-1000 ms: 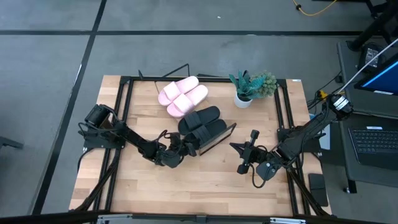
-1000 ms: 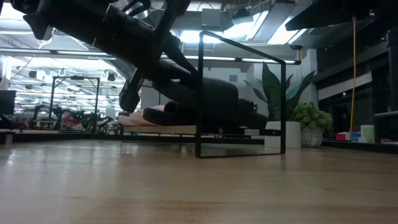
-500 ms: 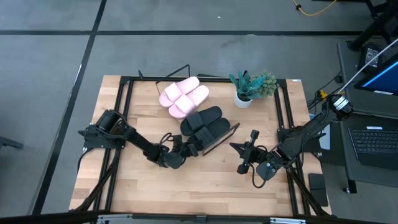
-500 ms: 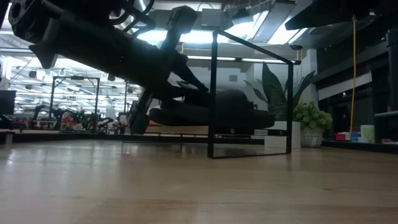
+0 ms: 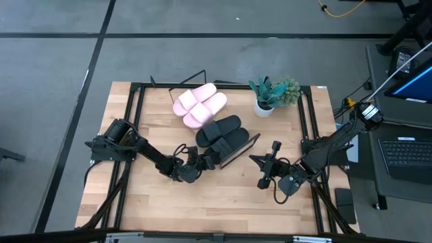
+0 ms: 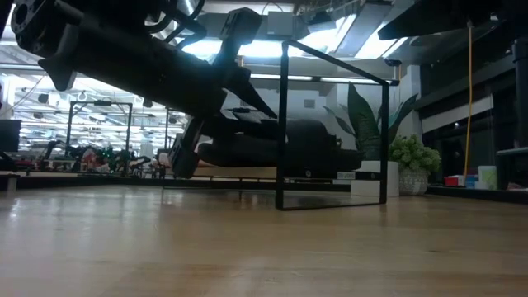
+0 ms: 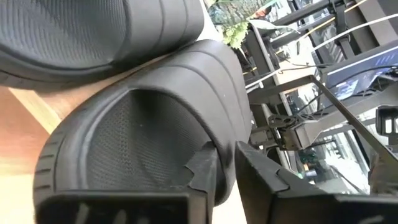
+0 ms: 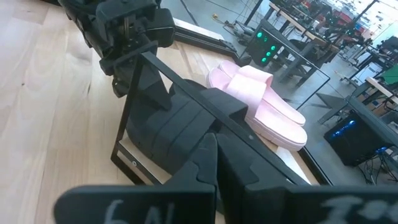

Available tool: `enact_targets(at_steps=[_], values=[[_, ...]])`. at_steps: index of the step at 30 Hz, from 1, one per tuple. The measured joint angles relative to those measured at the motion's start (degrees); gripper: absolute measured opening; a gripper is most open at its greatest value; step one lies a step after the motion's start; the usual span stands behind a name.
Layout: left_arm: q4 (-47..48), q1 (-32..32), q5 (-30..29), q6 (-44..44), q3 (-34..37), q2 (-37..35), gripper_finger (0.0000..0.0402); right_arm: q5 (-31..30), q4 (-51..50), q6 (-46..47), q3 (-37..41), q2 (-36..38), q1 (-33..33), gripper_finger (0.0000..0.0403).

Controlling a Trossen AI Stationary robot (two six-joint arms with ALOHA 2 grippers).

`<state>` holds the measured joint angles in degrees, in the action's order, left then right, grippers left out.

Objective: Pick and place slides into the shelf
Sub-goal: Put the black slides on the shelf

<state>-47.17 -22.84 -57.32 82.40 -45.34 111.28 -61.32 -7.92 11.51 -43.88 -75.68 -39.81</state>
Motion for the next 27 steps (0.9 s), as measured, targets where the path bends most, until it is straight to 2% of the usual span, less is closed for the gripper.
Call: enact_targets(at_steps=[11, 27], values=[[-0.1, 1.1, 0.4, 0.4, 0.0, 0.0, 0.0104, 1.5, 0.5, -0.1, 0.0, 0.0, 0.0, 0.0002], [-0.1, 1.1, 1.3, -0.1, 0.0, -0.1, 0.0111, 1.7, 0.9, -0.1, 0.0, 0.0, 0.0, 0.0003]])
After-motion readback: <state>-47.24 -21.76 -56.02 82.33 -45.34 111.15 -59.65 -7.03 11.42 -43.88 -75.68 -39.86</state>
